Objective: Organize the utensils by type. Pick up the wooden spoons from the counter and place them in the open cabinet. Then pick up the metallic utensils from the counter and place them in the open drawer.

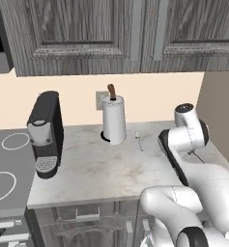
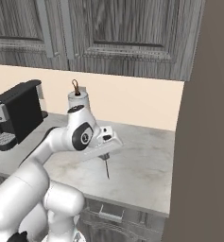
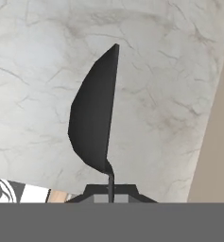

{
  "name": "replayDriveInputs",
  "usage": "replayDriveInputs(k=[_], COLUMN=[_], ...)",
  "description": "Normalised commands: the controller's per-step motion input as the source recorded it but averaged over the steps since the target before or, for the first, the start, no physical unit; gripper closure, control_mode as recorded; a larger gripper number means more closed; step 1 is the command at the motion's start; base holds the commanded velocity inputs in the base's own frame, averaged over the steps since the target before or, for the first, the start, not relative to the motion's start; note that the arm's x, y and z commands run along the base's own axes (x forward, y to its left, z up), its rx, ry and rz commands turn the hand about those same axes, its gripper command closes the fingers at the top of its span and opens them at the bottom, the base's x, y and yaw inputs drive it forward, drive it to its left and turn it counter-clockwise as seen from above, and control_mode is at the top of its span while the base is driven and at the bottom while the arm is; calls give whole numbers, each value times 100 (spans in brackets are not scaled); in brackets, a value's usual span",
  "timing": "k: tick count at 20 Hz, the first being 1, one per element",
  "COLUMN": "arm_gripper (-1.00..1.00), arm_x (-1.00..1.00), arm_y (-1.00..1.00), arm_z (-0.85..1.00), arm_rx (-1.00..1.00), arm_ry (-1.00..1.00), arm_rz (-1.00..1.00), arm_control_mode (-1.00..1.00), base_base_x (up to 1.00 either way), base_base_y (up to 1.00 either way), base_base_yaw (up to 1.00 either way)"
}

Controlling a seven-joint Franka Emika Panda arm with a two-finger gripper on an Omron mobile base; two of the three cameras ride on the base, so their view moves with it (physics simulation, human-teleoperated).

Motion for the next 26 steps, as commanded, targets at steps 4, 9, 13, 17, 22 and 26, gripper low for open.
replayDriveInputs(k=[4,9,13,17,22,26], arm_gripper=[100,100,100,100,100,100], arm_x=[-19,-9,0,-32,-16,0], arm_y=[23,6,0,0,0,0], arm_z=[34,13,0,0,0,0], arm_rx=[3,6,0,2,1,0], arm_ry=[0,0,0,-11,-7,0], arm_rz=[0,1,0,4,4,0], arm_control_mode=[-100,-100,-100,-100,100,100], base_base_x=[0,0,0,0,-66,-52], base_base_y=[0,0,0,0,19,33], base_base_yaw=[0,0,0,0,34,81])
